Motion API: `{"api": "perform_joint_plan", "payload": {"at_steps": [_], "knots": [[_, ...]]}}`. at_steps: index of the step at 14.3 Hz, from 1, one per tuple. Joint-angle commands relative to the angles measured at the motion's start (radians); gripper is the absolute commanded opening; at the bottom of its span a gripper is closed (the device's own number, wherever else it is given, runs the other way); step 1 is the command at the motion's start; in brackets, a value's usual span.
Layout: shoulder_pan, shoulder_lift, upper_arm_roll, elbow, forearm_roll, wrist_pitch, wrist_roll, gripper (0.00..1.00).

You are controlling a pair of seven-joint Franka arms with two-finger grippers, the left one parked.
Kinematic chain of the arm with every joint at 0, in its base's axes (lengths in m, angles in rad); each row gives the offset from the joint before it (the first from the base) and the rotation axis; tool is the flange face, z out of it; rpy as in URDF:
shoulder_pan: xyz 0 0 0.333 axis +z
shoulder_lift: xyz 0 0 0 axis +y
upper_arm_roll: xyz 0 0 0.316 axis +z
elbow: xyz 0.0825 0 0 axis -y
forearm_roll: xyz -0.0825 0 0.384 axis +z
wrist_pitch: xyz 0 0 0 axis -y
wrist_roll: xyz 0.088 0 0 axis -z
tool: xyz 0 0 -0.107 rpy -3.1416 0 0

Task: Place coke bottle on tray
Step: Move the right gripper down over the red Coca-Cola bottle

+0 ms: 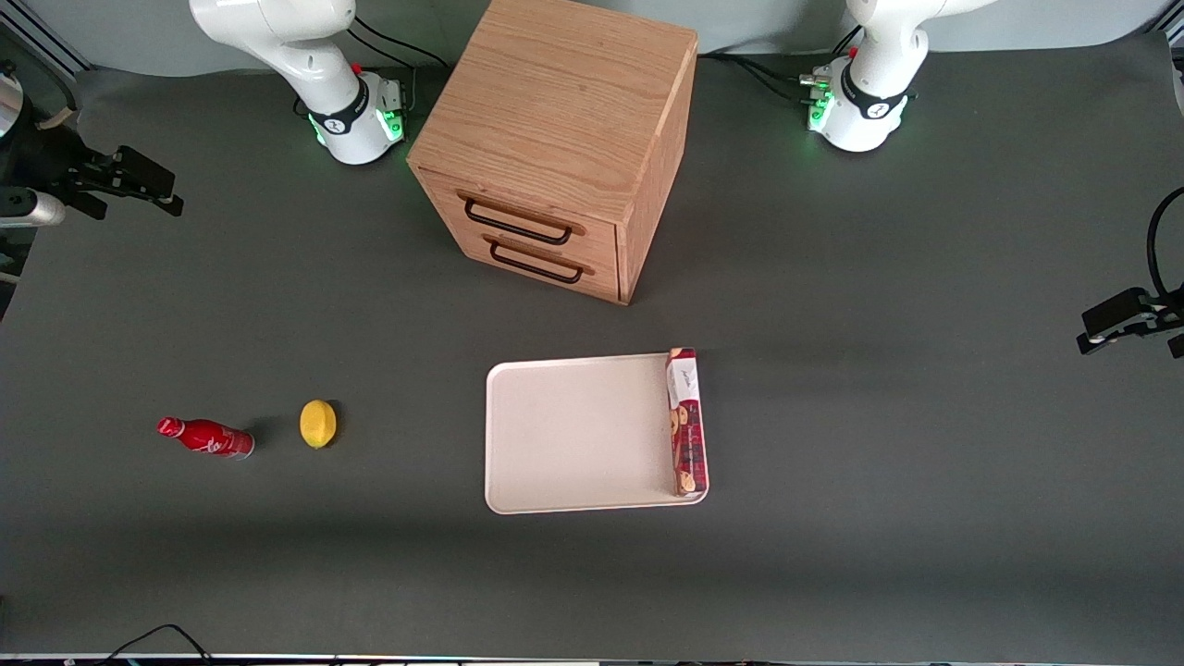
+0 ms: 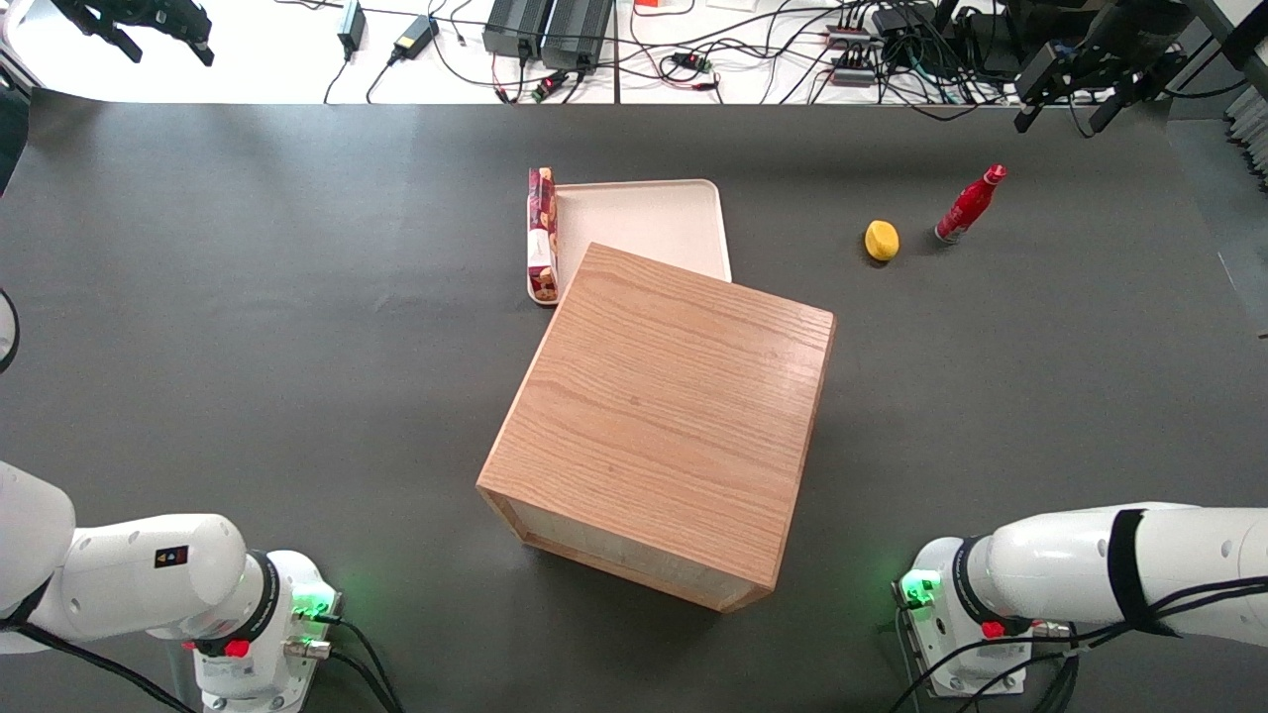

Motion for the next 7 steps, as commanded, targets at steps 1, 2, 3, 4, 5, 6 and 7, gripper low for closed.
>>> {"api": "perform_joint_plan", "payload": {"at_steps": [1,2,3,4,5,6,7], "knots": [[-0.001,0.094,-0.091,0.067,-0.015,-0.002,-0.208,1.0],[0.001,0.124,-0.125,0.069,-0.017,0.027,-0.273,1.0],[-0.001,0.158,-0.142,0.069,-0.024,0.065,-0.31,1.0],[-0.002,0.19,-0.144,0.067,-0.044,0.099,-0.342,1.0],[-0.004,0.224,-0.15,0.064,-0.052,0.137,-0.383,1.0],[-0.002,0.256,-0.176,0.061,-0.052,0.174,-0.412,1.0],[-0.002,0.294,-0.185,0.058,-0.052,0.211,-0.431,1.0]]}}
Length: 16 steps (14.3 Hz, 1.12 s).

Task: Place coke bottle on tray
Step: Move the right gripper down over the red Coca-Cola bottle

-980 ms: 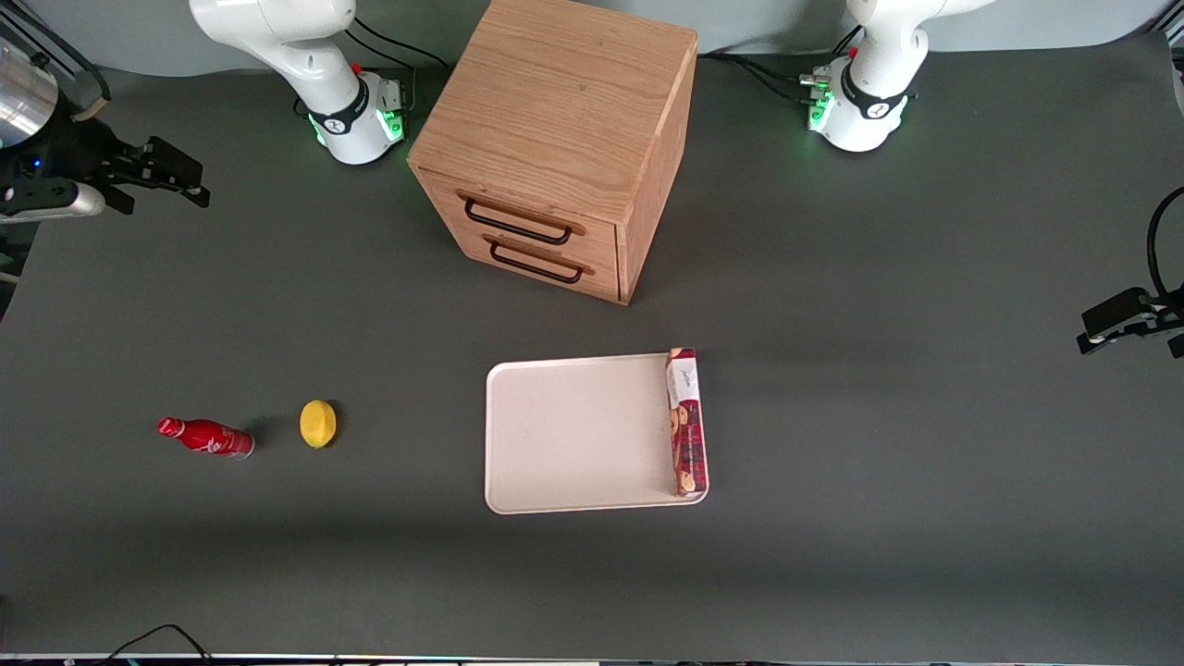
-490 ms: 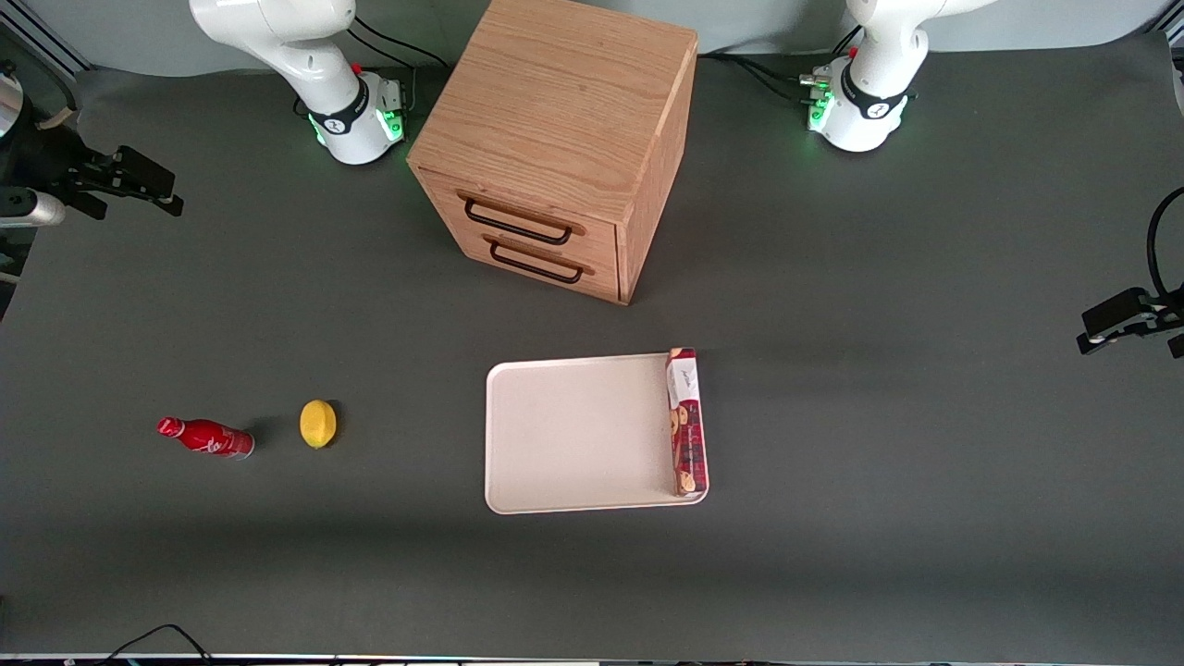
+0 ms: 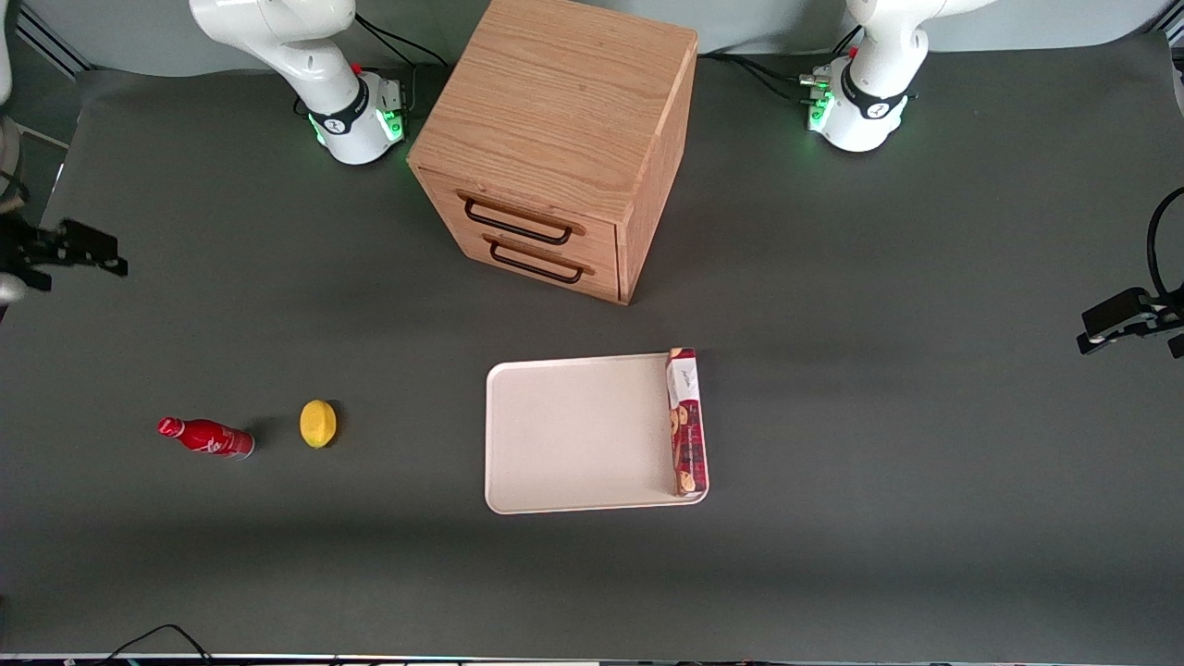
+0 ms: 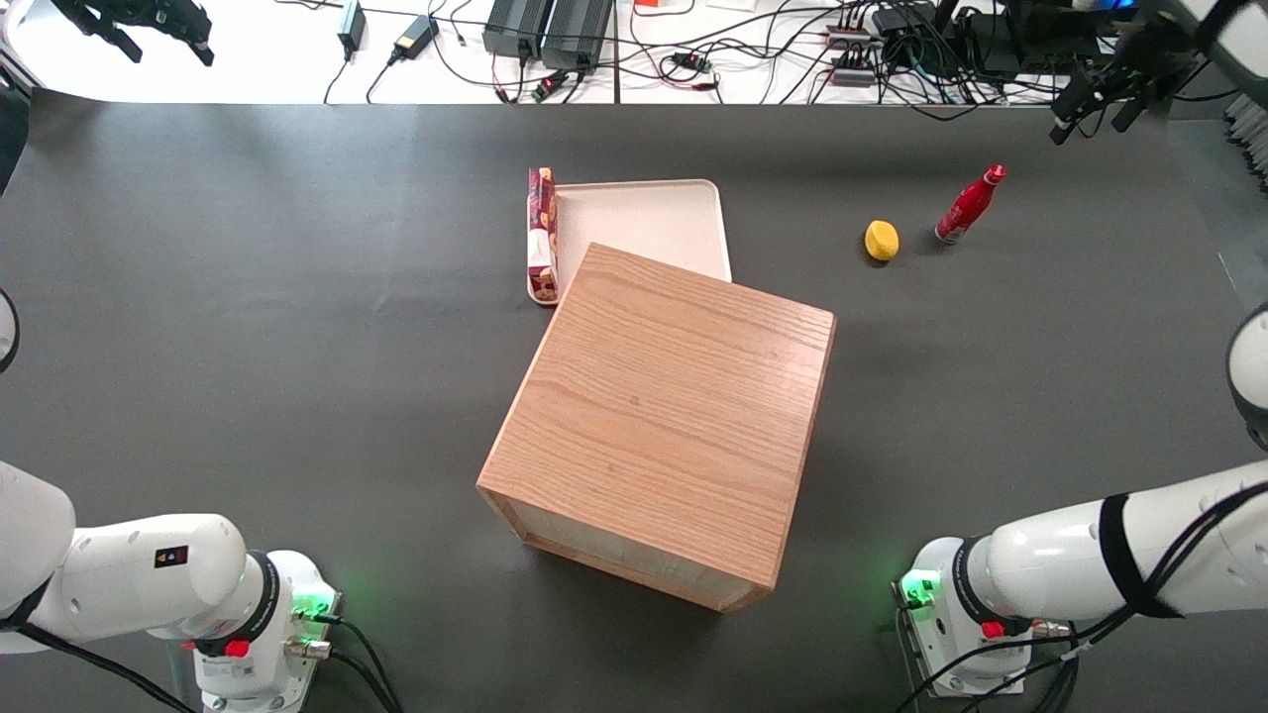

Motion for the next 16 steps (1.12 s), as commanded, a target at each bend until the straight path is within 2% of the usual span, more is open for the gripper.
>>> {"api": "perform_joint_plan", "payload": {"at_steps": [1,6,8,10,12,15,16], "knots": [[0.004,0.114,-0.026,0.023,-0.016,0.081,-0.081,1.0],[-0.014,0.174,-0.06,-0.118,-0.005,0.358,-0.173,1.0],[-0.014,0.227,-0.06,-0.123,0.001,0.466,-0.193,1.0],[-0.011,0.281,-0.058,-0.12,0.053,0.575,-0.205,1.0],[-0.002,0.327,-0.054,-0.117,0.097,0.646,-0.206,1.0],[0.0,0.379,-0.046,-0.118,0.103,0.739,-0.203,1.0],[0.0,0.385,-0.046,-0.118,0.103,0.746,-0.203,0.96]]}}
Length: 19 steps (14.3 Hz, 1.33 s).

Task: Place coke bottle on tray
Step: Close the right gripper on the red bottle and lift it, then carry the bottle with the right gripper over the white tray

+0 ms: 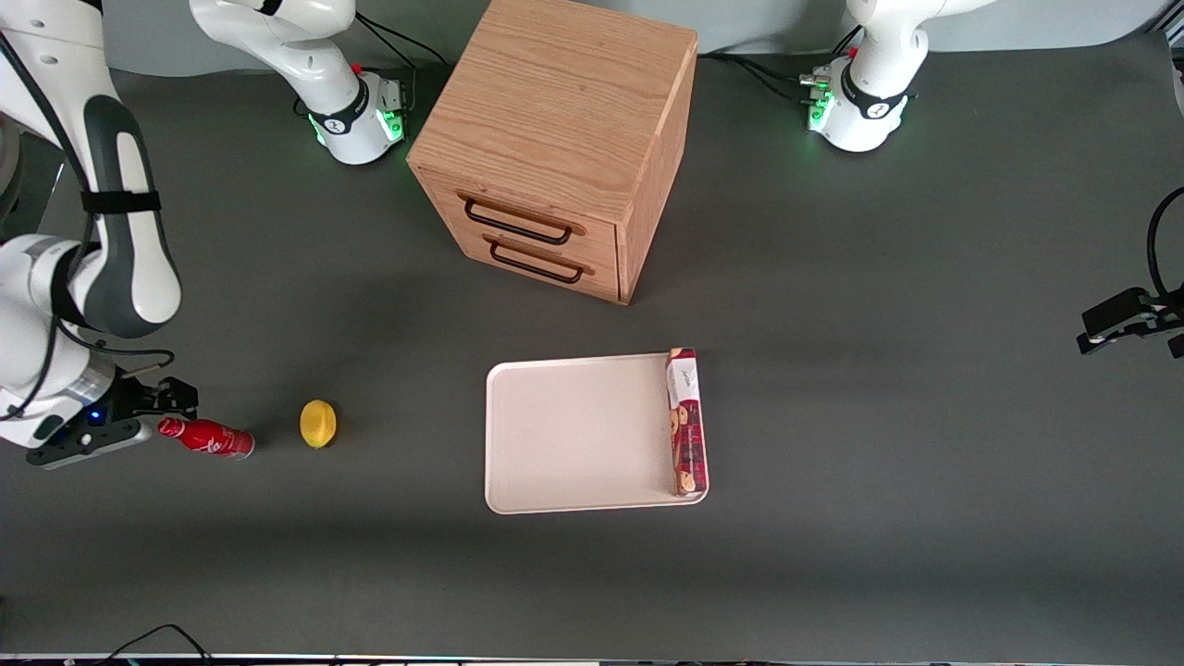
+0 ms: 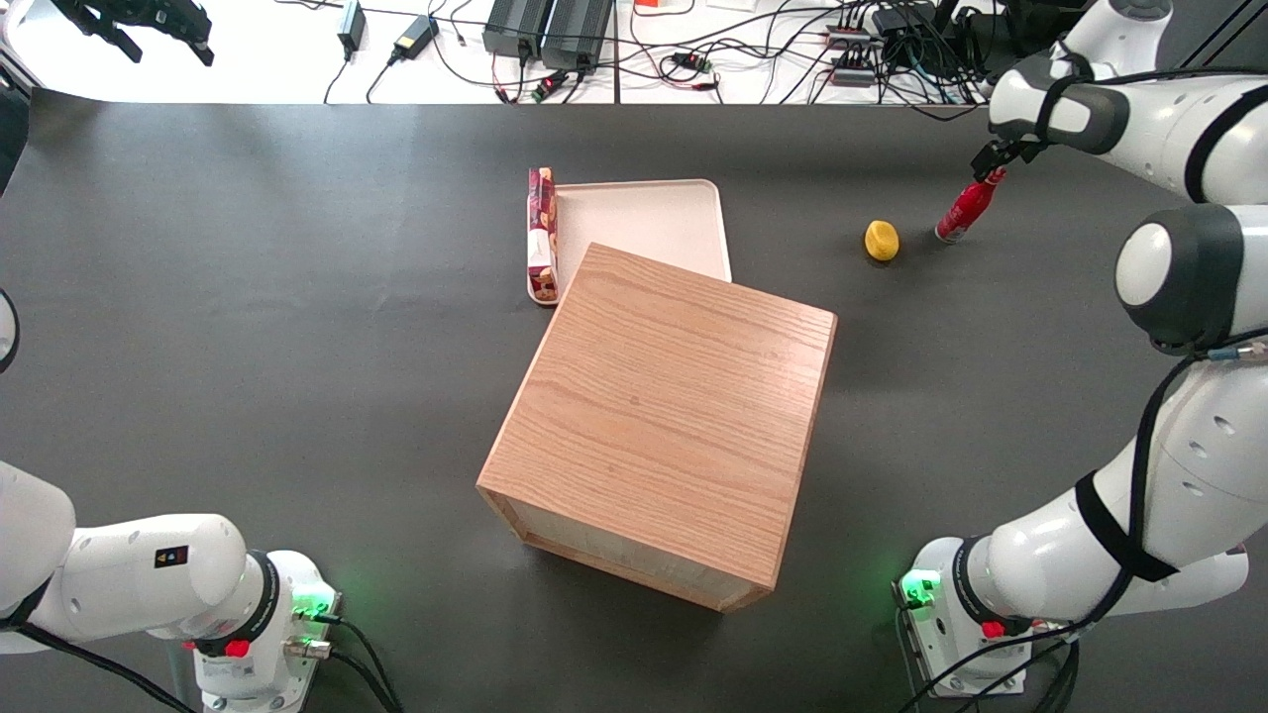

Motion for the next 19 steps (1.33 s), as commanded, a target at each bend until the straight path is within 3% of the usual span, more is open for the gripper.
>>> {"api": "perform_joint_plan", "payload": {"at_steps": [1,4,8,10,14,19], "knots": [[0.003,0.024,-0.004,0.015,0.029,0.024,-0.028,0.91],[0.006,0.029,-0.002,0.015,0.071,0.024,-0.028,0.79],[0.006,0.032,-0.004,0.015,0.071,0.014,-0.028,0.37],[0.007,0.031,-0.002,0.015,0.071,0.006,-0.028,0.22],[0.01,0.011,-0.001,0.057,0.071,-0.073,-0.027,0.11],[0.012,0.003,0.012,0.451,0.059,-0.642,-0.011,0.11]]}}
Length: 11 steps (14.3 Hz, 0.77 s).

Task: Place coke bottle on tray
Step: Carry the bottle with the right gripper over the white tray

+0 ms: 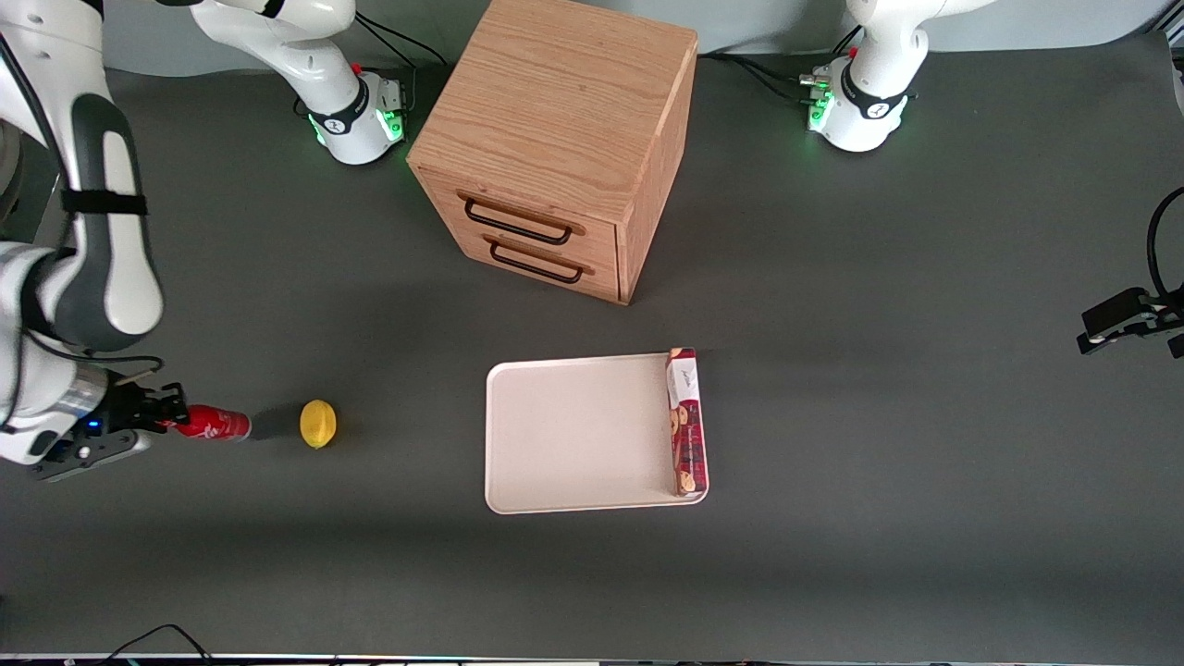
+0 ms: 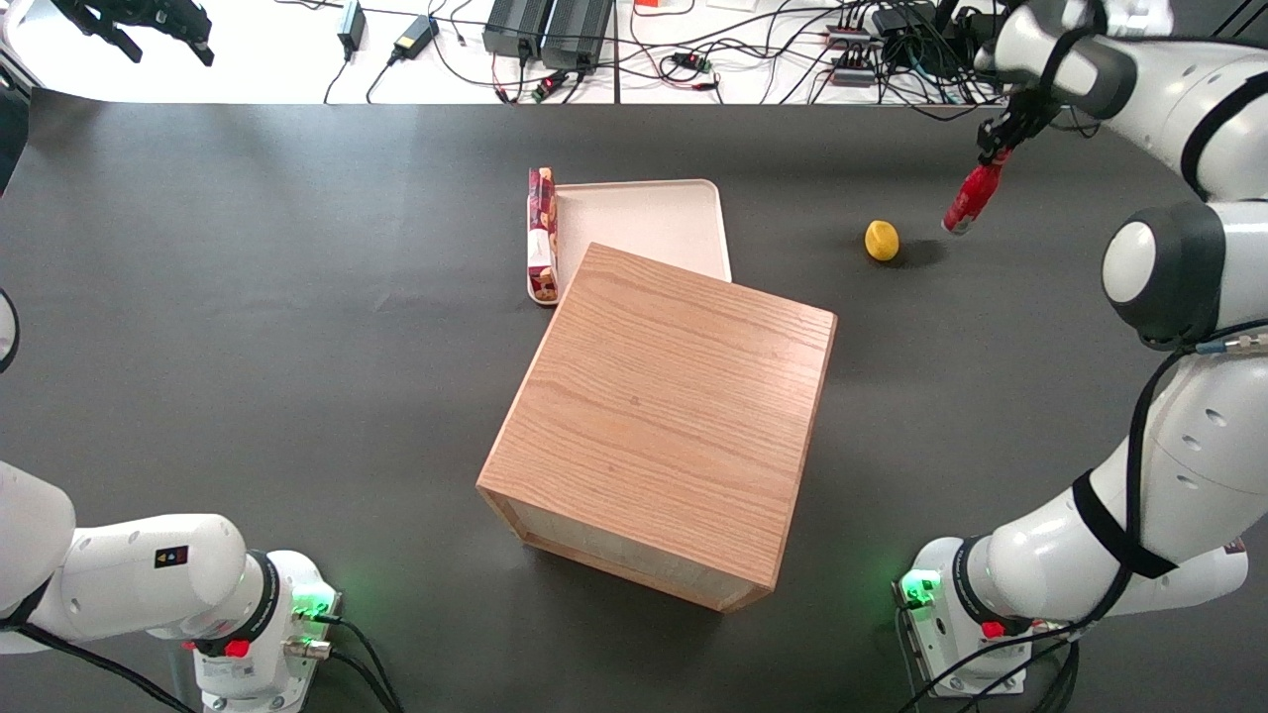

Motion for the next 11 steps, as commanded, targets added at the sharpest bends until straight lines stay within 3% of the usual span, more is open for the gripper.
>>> {"api": "perform_joint_plan", "payload": {"at_steps": [1,4,6,9,11], "knots": [[0.008,-0.007,0.001,0.232,0.008,-0.272,-0.011,0.11],[0.031,-0.012,0.007,0.398,0.006,-0.478,0.018,0.07],[0.074,-0.03,0.047,0.487,-0.017,-0.599,0.186,0.06],[0.07,-0.059,0.308,0.523,-0.104,-0.683,0.537,0.06],[0.077,-0.047,0.45,0.525,-0.127,-0.683,0.767,0.06]]}}
